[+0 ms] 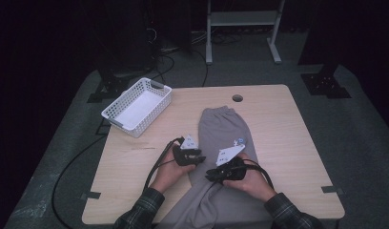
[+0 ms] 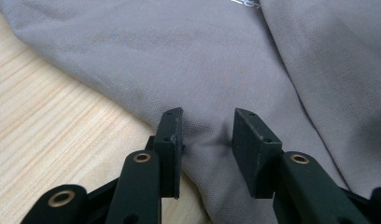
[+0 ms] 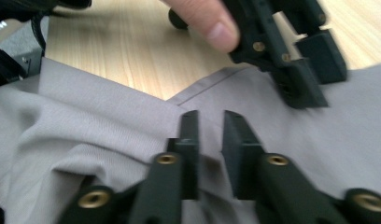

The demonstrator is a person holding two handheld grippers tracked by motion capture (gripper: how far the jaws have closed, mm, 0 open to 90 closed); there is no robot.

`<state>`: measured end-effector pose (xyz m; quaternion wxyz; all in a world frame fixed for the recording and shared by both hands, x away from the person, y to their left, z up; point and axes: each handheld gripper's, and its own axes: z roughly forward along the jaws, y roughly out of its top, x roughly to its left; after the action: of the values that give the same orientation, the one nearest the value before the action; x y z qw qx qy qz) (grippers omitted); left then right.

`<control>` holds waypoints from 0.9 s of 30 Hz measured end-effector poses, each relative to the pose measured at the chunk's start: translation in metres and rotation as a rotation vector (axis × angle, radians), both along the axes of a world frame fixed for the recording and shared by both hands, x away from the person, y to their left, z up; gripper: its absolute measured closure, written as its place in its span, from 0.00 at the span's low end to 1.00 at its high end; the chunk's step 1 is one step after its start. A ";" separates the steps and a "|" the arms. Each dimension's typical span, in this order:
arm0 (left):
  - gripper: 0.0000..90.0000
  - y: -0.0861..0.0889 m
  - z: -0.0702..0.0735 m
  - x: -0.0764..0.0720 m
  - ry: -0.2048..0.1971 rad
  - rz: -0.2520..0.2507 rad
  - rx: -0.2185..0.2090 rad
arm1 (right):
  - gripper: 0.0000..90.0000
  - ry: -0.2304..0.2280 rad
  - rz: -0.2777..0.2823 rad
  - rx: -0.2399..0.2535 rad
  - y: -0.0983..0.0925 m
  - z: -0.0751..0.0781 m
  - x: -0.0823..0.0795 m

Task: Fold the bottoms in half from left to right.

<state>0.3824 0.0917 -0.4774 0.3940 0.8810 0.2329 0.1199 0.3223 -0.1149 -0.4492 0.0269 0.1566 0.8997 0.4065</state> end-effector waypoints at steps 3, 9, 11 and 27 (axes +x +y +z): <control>0.70 0.000 0.000 0.000 -0.001 -0.001 -0.005 | 0.67 -0.013 0.024 -0.054 0.013 -0.010 -0.002; 0.70 0.001 0.000 0.000 0.000 -0.005 -0.001 | 0.58 -0.020 0.032 -0.092 0.024 -0.022 -0.005; 0.70 0.001 0.000 0.000 0.001 -0.006 -0.001 | 0.65 -0.042 0.033 -0.113 0.023 -0.021 -0.005; 0.70 0.001 0.000 0.000 -0.004 -0.009 0.000 | 0.99 -0.017 0.011 -0.100 0.013 -0.011 -0.009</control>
<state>0.3829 0.0924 -0.4777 0.3951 0.8818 0.2280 0.1200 0.3137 -0.1021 -0.4598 0.0400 0.1467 0.9194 0.3626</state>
